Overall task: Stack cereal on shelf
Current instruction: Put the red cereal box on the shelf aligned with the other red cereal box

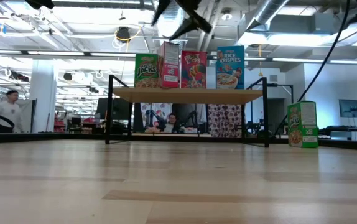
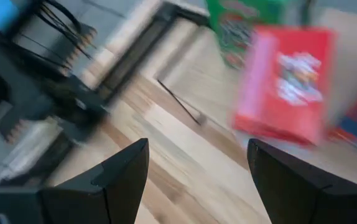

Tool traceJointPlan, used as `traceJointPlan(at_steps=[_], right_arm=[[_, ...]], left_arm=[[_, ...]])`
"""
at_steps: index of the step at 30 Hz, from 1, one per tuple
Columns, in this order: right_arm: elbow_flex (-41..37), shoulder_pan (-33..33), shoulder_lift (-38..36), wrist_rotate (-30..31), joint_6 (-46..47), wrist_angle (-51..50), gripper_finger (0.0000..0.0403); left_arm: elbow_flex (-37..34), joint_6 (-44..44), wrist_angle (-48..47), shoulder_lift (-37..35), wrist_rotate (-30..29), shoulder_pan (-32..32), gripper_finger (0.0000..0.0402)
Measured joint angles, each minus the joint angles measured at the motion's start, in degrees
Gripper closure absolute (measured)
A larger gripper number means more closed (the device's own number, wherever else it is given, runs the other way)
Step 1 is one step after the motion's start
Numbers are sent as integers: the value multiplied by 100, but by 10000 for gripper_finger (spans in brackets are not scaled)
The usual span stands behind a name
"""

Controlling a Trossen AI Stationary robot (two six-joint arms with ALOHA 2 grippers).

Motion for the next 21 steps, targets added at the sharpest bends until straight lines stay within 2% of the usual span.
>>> traceJointPlan(at_steps=[21], right_arm=[[10, 2, 160, -138, 9, 245, 106]], left_arm=[[0, 0, -2, 0, -2, 2, 294]])
